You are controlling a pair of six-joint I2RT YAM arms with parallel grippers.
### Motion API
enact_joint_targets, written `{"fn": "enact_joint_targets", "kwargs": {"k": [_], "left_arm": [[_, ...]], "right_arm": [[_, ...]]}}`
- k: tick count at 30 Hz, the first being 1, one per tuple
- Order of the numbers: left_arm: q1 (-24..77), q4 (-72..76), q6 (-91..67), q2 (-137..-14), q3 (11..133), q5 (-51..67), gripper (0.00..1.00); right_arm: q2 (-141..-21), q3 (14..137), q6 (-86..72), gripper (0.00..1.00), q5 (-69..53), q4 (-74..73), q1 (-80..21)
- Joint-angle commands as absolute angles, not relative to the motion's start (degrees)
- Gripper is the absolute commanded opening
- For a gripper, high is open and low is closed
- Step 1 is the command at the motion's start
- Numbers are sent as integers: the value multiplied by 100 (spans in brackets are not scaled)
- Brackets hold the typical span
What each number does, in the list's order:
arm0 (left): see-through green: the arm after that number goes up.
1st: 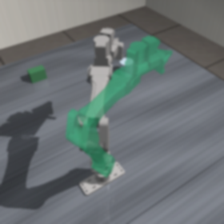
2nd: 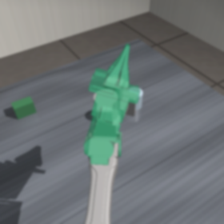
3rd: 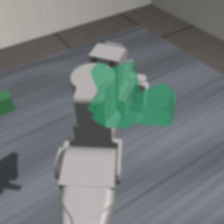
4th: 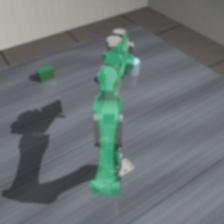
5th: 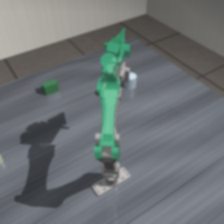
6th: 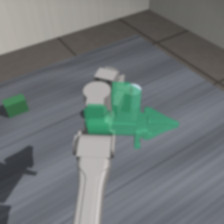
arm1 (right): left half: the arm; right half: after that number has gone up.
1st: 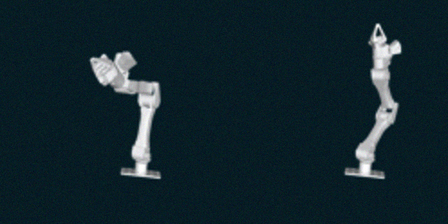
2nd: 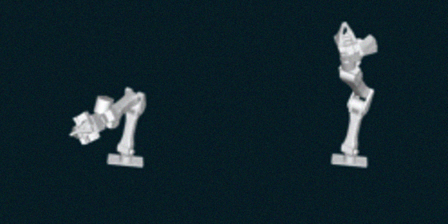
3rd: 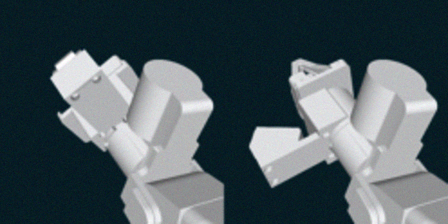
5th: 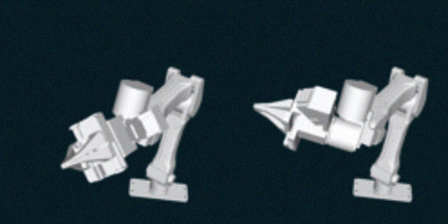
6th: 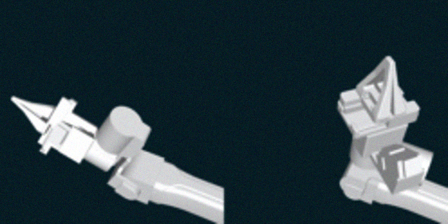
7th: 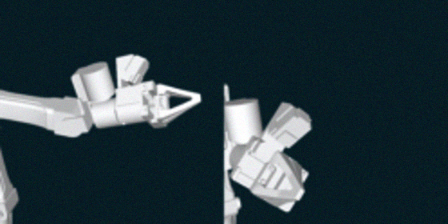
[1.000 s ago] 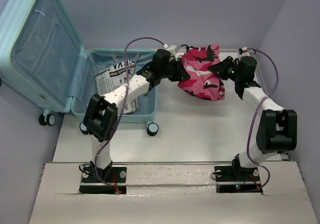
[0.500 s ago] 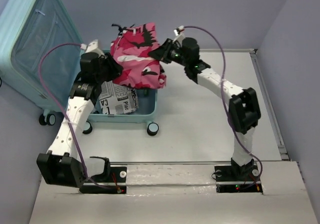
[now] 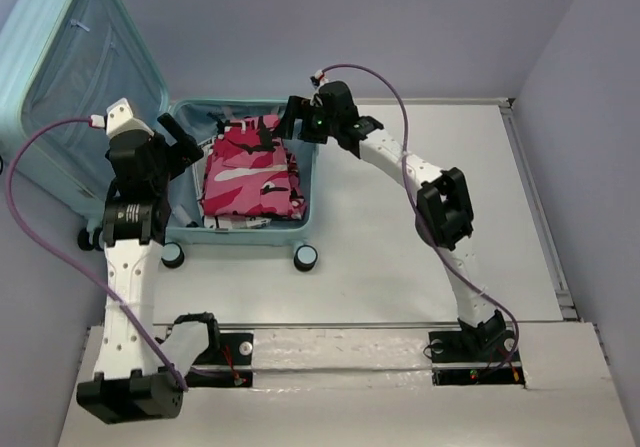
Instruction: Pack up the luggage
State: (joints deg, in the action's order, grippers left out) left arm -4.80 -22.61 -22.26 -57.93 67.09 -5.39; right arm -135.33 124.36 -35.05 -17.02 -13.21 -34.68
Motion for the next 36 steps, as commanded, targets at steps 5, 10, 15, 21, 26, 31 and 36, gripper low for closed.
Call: {"fn": "enact_joint_targets", "kwargs": {"k": [5,10,15,21,26,31,36], "left_arm": [[-44,-2943,-1996,-4449,7084,-2150,91],[-44,-3691,-1504,-4280,6909,-4322,90],[-97,-3587,-1503,-4596,6628,-5131,87],[-710,-3322,-1407,-5659,7197,-5607,81],[-1046,-3445,-1239,-6423,8049,-5493,78],[-1046,-3331,-1169,-6574,8033,-5695,58],[-1046,-3190,-1107,-6741,8042,-5967,54]], "right_arm": [[-11832,11384,-2699,94,-1713,-1065,-3419],[-10726,10226,-2330,94,-1977,-713,-3419],[-9794,8978,-2372,93,-2276,-159,-3419],[-9387,8306,-2127,93,-2716,114,-3419],[-9325,7902,-1995,93,-2891,193,-3419],[-9457,7778,-2101,92,-3050,334,-3419],[-9378,7638,-2083,92,-2953,343,-3419]]}}
